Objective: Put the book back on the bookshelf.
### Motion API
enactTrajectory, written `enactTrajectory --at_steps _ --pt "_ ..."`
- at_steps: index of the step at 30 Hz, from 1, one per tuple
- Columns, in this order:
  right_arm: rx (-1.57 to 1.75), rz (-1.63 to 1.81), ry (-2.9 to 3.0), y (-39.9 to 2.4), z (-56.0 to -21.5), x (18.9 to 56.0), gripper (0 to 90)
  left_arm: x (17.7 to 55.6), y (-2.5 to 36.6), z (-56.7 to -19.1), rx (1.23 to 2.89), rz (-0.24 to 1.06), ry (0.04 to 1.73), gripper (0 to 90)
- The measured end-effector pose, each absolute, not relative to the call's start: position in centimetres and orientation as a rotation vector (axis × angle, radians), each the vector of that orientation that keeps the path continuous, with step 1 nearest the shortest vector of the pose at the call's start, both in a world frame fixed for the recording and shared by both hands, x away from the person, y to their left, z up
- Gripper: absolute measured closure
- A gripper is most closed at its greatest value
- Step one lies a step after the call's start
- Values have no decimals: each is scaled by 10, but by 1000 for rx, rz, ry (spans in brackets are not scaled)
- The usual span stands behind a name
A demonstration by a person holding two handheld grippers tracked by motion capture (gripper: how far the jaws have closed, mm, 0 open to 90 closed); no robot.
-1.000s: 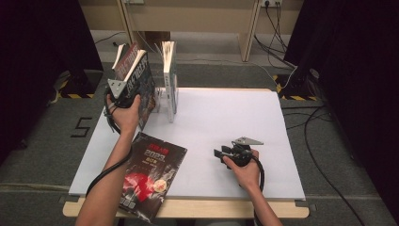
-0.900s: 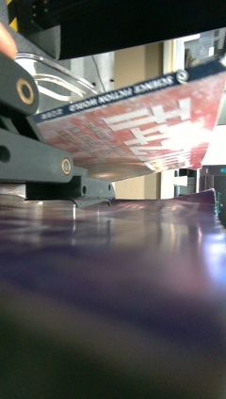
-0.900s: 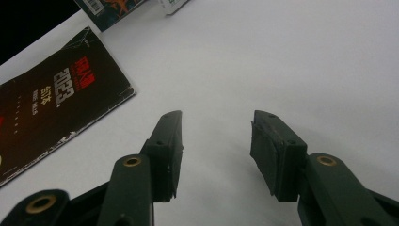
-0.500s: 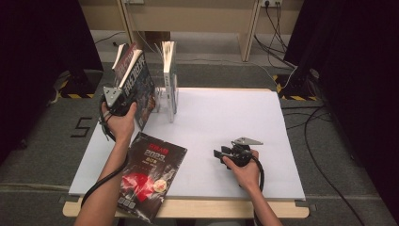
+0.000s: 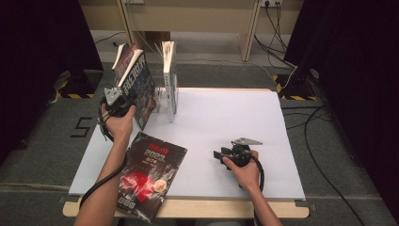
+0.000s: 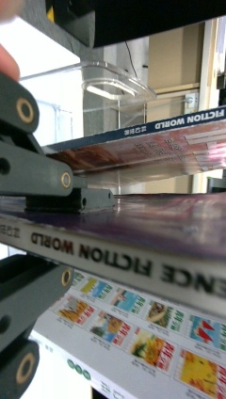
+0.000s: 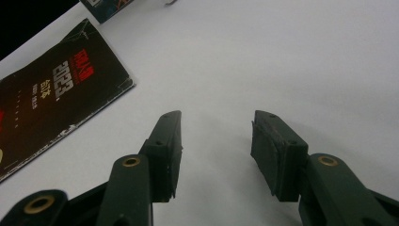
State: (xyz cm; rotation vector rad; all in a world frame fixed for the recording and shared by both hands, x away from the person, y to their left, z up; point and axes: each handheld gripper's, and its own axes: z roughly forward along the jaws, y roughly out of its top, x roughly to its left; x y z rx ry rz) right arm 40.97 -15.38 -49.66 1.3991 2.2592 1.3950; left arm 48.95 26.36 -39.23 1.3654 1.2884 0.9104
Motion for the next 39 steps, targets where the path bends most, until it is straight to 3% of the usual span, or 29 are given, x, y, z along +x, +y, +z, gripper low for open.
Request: enactTrajectory --at_steps 21,39 --pt "1381 1409 2232 -156 -495 410 535 512 253 -386 1348 949 1273 824" --pt "1388 1410 2236 -156 -496 410 536 531 248 -378 1323 1056 1262 823"
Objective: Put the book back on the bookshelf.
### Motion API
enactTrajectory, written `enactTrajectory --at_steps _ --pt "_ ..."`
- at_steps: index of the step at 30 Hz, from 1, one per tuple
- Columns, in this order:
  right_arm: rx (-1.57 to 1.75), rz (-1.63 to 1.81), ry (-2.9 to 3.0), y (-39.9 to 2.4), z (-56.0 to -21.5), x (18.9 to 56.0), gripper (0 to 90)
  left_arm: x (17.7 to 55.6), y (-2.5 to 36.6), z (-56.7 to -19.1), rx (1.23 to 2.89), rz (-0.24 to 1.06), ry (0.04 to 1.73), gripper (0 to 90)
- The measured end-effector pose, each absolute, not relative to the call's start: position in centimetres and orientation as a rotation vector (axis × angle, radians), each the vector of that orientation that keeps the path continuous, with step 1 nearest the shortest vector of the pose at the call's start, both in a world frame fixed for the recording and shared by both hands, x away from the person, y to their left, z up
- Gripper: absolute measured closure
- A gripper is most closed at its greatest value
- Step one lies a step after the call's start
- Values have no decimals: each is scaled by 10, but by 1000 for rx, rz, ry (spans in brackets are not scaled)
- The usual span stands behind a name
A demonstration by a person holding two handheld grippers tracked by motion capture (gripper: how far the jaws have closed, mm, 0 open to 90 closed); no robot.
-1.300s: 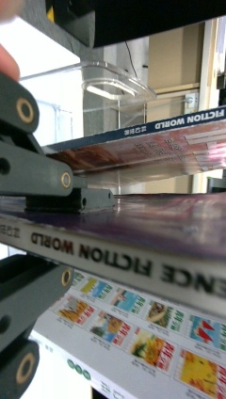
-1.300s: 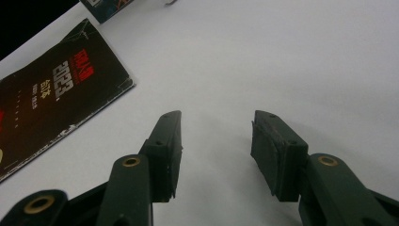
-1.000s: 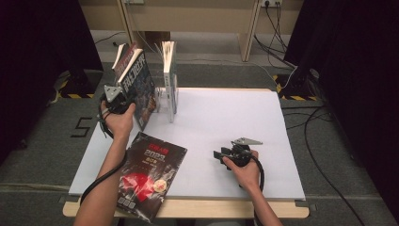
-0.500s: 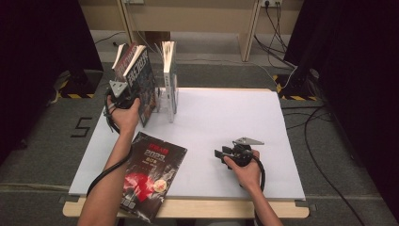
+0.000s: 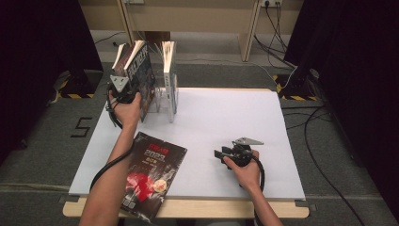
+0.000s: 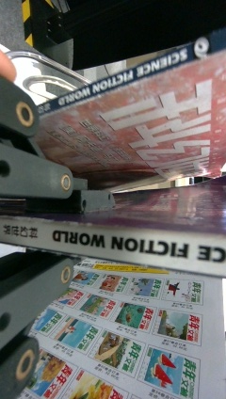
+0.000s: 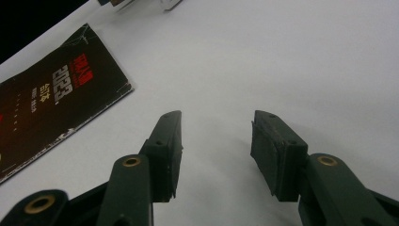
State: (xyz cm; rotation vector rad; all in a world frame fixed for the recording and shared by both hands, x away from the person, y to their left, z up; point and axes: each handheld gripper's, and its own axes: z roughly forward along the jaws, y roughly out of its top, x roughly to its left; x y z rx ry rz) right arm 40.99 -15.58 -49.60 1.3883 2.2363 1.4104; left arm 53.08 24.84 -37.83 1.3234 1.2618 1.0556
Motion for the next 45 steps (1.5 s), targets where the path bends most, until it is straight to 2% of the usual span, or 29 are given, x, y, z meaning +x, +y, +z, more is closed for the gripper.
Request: enactTrajectory --at_steps 21,45 --pt "1379 1416 2245 -155 -497 411 536 545 249 -375 1261 1111 1252 823" --pt "1368 1408 2252 -155 -496 410 536 542 248 -393 1361 1117 1247 795"
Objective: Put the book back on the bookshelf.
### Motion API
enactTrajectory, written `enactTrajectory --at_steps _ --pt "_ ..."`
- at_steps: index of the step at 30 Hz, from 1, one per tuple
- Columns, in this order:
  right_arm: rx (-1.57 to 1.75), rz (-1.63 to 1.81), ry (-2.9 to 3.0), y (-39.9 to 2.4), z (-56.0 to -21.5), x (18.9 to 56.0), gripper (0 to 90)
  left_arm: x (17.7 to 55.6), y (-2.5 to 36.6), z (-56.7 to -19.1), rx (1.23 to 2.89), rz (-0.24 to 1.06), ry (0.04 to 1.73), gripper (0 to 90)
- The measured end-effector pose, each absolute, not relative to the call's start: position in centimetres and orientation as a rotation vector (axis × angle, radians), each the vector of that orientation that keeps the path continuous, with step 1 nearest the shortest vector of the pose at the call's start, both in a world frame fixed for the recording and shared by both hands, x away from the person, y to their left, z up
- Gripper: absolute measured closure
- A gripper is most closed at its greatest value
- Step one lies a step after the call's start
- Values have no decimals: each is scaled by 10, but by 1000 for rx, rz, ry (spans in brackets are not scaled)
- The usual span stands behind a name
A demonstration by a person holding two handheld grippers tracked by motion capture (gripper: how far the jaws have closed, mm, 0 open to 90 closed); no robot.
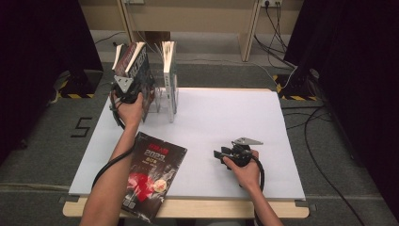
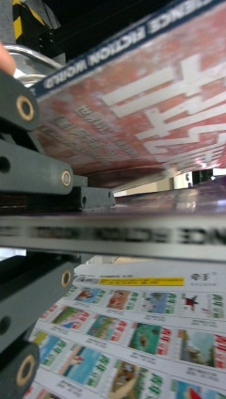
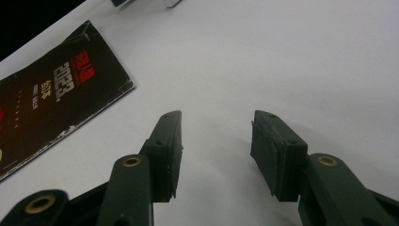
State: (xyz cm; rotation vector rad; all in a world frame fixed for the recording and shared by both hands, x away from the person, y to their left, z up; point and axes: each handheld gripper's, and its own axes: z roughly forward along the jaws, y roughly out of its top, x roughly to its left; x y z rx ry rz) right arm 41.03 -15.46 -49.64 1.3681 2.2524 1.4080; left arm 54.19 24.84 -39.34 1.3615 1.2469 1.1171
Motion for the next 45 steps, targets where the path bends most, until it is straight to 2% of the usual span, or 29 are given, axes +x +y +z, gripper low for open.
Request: enactTrajectory --at_steps 14,18,26,40,41,42,45 --pt "1385 1412 2256 -154 -496 409 536 520 247 -401 1375 1105 1246 680" --pt "1385 1405 2259 -154 -496 409 536 509 250 -403 1346 1118 1250 630" --pt "1371 1402 2261 -153 -496 410 536 489 260 -405 1258 1122 1291 591" --pt "1378 1403 2264 -153 -497 409 535 491 275 -405 1228 1078 1315 623" --pt "1375 1404 2264 -153 -497 410 535 490 277 -404 1221 1085 1321 641" --pt "1371 1405 2263 -153 -497 410 535 490 278 -402 1215 1090 1322 712" --pt "1371 1403 2266 -153 -497 410 536 494 280 -395 1215 1071 1317 742"
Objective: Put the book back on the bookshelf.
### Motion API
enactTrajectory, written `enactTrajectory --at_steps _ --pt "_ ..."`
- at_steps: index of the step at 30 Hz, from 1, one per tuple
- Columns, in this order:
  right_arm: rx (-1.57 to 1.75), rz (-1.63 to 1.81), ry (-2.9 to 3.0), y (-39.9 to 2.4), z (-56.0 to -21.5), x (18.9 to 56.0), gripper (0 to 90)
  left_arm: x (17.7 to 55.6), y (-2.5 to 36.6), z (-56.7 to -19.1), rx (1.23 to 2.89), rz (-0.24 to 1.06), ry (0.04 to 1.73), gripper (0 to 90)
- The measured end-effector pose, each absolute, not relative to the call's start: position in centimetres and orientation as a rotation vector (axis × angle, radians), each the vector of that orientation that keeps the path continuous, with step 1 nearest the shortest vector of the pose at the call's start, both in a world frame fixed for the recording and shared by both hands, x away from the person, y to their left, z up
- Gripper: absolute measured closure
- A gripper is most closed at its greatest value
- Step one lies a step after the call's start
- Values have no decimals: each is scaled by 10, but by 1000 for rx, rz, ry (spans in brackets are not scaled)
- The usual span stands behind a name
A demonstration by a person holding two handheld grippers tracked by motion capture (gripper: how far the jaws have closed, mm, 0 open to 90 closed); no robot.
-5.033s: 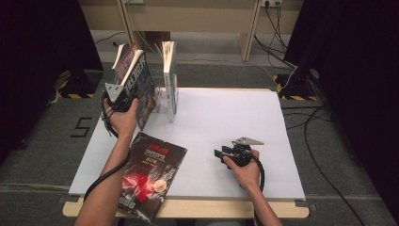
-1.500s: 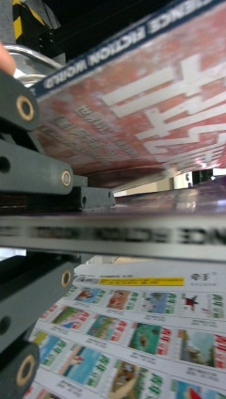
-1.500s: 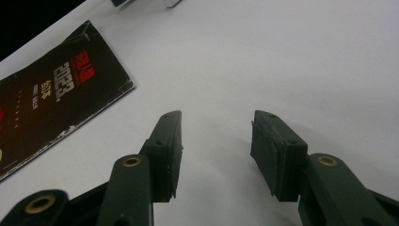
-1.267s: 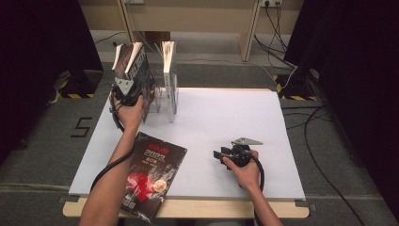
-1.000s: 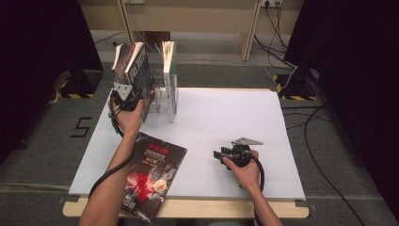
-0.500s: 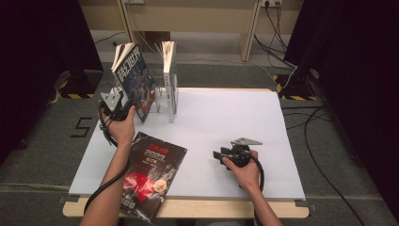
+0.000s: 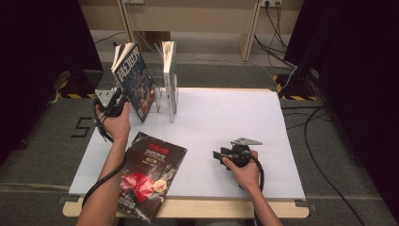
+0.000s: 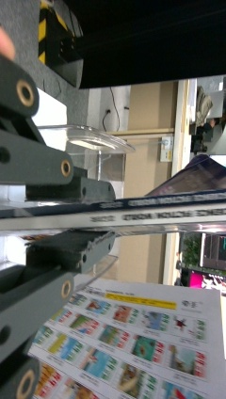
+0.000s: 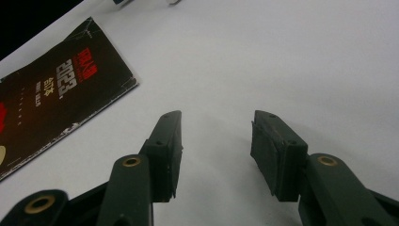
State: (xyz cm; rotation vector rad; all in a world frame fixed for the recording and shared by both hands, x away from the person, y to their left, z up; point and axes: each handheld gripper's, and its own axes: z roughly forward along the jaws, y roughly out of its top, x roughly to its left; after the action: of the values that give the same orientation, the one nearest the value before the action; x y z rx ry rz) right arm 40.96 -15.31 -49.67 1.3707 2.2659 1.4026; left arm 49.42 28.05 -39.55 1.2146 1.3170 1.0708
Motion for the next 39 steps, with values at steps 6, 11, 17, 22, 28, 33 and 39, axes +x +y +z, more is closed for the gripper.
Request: enactTrajectory --at_steps 6,11,17,22,28,33,39 --pt "1387 1400 2269 -152 -497 409 535 494 273 -390 1224 1093 1319 794" --pt "1382 1403 2268 -152 -497 410 535 491 261 -390 1228 1101 1307 803" --pt "1382 1401 2272 -152 -497 410 535 506 257 -388 1270 1057 1284 773" --pt "1388 1404 2273 -153 -497 410 532 527 257 -388 1289 1017 1334 779" --pt "1399 1405 2284 -153 -498 411 529 536 258 -380 1327 965 1371 819" --pt "1389 1409 2282 -154 -497 410 530 540 257 -380 1294 996 1340 822" --pt "1384 1410 2283 -154 -497 411 530 546 254 -375 1281 1049 1300 823"
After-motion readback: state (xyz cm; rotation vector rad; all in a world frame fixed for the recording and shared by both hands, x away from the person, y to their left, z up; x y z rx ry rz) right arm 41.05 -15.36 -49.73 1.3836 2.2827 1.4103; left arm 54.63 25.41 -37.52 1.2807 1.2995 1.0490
